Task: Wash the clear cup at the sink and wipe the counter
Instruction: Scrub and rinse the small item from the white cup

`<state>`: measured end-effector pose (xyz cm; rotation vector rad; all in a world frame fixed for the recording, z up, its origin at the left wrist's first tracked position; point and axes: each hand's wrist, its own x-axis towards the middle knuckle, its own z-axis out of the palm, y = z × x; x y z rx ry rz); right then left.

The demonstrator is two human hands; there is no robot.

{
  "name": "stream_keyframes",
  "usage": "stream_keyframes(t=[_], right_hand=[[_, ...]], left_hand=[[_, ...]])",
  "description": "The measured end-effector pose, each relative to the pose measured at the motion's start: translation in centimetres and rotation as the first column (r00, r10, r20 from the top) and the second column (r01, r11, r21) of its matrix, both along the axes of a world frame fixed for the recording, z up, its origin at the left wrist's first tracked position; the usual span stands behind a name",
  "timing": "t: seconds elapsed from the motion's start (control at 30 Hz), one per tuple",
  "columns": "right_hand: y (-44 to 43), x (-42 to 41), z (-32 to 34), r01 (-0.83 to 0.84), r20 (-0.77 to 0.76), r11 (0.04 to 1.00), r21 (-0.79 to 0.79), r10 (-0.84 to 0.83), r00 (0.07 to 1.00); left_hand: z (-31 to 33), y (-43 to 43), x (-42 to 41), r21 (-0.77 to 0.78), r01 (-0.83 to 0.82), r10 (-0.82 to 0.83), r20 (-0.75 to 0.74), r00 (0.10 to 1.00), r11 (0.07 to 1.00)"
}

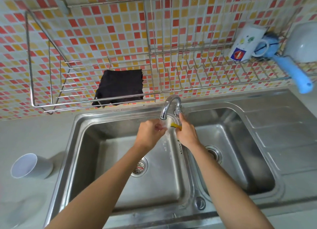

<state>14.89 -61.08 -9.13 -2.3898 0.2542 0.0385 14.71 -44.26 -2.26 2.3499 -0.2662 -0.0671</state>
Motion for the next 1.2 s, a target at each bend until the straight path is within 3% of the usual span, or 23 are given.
stream_keyframes(t=[0.07,0.17,0.37,0.43,0.47,0.53,0.57,0.6,0.77,0.87,1.03,1.2], right_hand=[[-0.3,-0.5,0.1,0.107,0.0,0.987,0.118,-0.108,0.994],[-0.8,-1.2,-0.6,0.294,-0.11,0.896,0.334,-0.273,0.956],[-0.4,-2.5,-2.4,0.422,-0.245,0.681,0.598,-0.346,0.906],[-0.1,-2.6,-2.1,0.496,-0.339,0.513,0.701,-0.372,0.864],[0.1,-2.7,-1.9,0.542,-0.415,0.384,0.748,-0.366,0.833],[0.6,-3.1,-0.9,0.6,-0.552,0.153,0.785,-0.268,0.79],[0.8,-3.3,-0.7,0.606,-0.579,0.107,0.788,-0.208,0.788],[1.2,-3.4,-0.4,0.596,-0.58,0.103,0.796,-0.152,0.801],[3.5,-2.9,0.3,0.423,-0.447,0.282,0.861,0.026,0.894],[4.5,-2.3,0.5,0.354,-0.391,0.368,0.86,0.03,0.92],[5.3,-1.5,-0.7,0.219,-0.266,0.644,0.733,-0.025,0.964],[5.5,-1.8,-0.9,0.193,-0.29,0.701,0.687,0.021,0.957]], left_hand=[[-0.1,0.5,-0.3,-0.023,-0.007,0.007,0.027,1.0,1.0],[-0.2,1.2,-0.5,-0.016,-0.012,0.013,0.063,0.998,1.0],[-0.5,0.8,-1.1,-0.023,0.043,-0.042,0.056,0.998,0.999],[-0.5,0.7,-1.2,-0.012,0.058,-0.057,0.055,0.997,0.998],[-0.5,0.7,-1.1,-0.006,0.061,-0.06,0.057,0.997,0.998],[-0.3,0.9,-0.9,-0.007,0.041,-0.04,0.06,0.997,0.999],[-0.3,1.0,-0.8,-0.013,0.024,-0.023,0.063,0.998,1.0],[-0.2,1.3,-0.7,-0.019,0.009,-0.007,0.068,0.998,1.0],[-0.3,5.1,-0.9,0.006,-0.058,0.057,0.081,0.995,0.998],[-0.9,8.2,-1.7,0.023,-0.113,0.111,0.06,0.992,0.993],[-2.0,12.6,-3.3,0.073,-0.203,0.201,0.036,0.979,0.976],[-2.9,14.3,-4.4,0.072,-0.262,0.261,0.021,0.965,0.963]])
